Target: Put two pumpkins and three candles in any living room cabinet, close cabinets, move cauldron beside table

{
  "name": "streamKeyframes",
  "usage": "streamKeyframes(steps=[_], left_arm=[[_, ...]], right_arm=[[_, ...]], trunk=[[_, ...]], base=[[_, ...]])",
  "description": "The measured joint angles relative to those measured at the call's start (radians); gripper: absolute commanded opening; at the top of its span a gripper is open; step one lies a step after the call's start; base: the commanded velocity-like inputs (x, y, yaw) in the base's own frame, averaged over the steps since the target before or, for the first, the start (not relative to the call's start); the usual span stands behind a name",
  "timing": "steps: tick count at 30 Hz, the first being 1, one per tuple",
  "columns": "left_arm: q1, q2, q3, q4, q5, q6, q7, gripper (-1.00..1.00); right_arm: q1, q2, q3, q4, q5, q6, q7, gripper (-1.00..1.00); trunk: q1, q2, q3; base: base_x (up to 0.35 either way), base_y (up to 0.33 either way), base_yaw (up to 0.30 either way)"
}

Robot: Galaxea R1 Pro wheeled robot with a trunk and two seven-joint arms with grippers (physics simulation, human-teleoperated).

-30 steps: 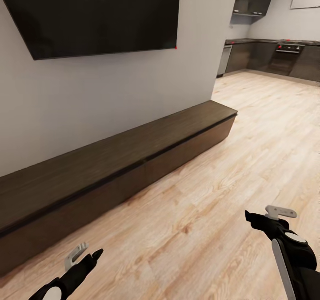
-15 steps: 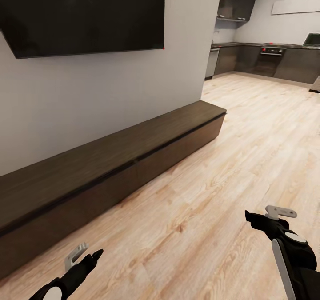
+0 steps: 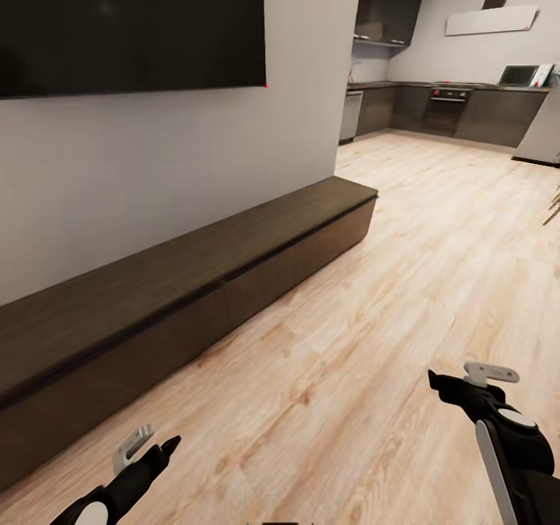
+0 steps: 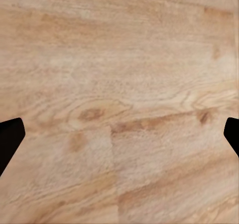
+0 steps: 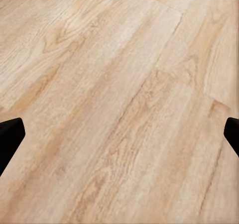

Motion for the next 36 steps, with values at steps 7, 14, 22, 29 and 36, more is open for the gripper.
streamKeyframes(steps=[7,14,22,29,36], left_arm=[[0.000,0.000,0.000,0.002,0.000,0.000,0.000,1.00],[0.000,0.000,0.001,0.003,0.000,0.000,0.000,1.00],[0.000,0.000,0.001,0.003,0.000,0.000,0.000,1.00],[0.000,0.000,0.001,0.003,0.000,0.000,0.000,1.00],[0.000,0.000,0.000,0.003,0.000,0.000,0.000,1.00]], right_arm=[[0.008,0.000,0.018,0.000,0.002,-0.002,-0.002,1.00],[0.017,-0.001,0.028,-0.001,0.003,-0.029,-0.004,1.00],[0.018,-0.001,0.029,-0.001,0.003,-0.036,-0.002,1.00],[0.018,-0.002,0.029,-0.001,0.002,-0.036,-0.002,1.00],[0.018,-0.002,0.029,-0.001,0.002,-0.036,-0.002,1.00]], trunk=[[0.027,-0.049,-0.011],[0.054,-0.098,-0.021],[0.068,-0.120,-0.037],[0.071,-0.122,-0.053],[0.074,-0.124,-0.068]], base=[[0.000,0.000,-0.141],[0.000,0.000,-0.141],[0.000,0.000,-0.141],[0.000,0.000,-0.141],[0.000,0.000,-0.141]])
